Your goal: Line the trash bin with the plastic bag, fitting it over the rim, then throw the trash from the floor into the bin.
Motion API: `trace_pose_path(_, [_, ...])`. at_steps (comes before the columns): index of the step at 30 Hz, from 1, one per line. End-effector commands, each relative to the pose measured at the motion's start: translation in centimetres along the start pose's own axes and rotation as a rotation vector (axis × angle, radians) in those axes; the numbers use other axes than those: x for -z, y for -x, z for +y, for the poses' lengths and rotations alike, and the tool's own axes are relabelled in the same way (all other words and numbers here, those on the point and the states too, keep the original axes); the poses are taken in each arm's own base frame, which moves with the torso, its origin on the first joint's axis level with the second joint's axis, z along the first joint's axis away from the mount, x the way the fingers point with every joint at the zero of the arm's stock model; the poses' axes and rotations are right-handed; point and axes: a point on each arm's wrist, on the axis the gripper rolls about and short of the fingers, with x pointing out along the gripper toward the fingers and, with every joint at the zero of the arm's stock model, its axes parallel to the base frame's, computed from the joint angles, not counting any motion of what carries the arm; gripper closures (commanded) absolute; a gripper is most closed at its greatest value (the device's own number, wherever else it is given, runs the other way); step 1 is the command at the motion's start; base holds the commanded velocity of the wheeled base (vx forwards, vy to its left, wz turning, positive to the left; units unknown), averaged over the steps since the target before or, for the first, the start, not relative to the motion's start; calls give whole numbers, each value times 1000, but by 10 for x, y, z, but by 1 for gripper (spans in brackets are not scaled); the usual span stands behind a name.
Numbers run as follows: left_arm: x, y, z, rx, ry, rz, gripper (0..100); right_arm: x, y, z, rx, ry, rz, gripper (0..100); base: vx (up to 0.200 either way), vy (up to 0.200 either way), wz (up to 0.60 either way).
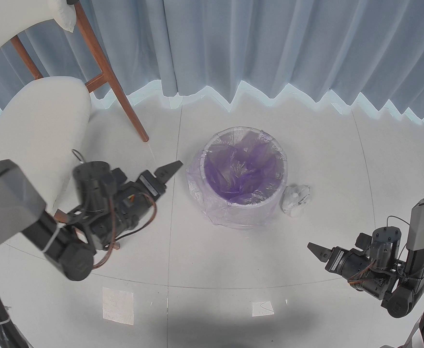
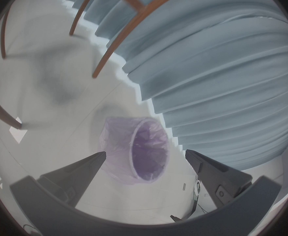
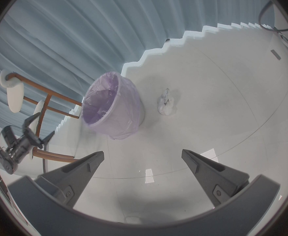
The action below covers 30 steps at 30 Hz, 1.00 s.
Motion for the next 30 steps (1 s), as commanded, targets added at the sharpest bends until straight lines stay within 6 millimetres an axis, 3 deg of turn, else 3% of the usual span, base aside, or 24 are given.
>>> trace_pose_path(1, [-40, 125, -26, 64, -146, -137, 0, -21, 30, -12, 35, -47, -99, 0, 0, 0, 0])
trace_pose_path(4, [-36, 149, -9, -7, -270, -127, 0, -27, 30, -18, 21, -20, -103, 0, 0, 0, 0])
trace_pose_path(8, [-35, 160, -2, -49, -363, -130, 0, -26, 17, -24, 0, 82, -58, 0, 0, 0, 0])
trace_pose_path(15, [-39, 167, 2, -81, -424, -156, 0, -44, -43, -37, 34, 174, -56, 0, 0, 0, 0])
trace_pose_path(25, [-52, 175, 4, -109, -429, -231, 0, -91, -137, -52, 71, 193, -18, 0, 0, 0, 0])
trace_pose_path(30, [-59, 179, 8, -137, -419, -264, 0, -101, -171, -59, 92, 195, 11, 0, 0, 0, 0])
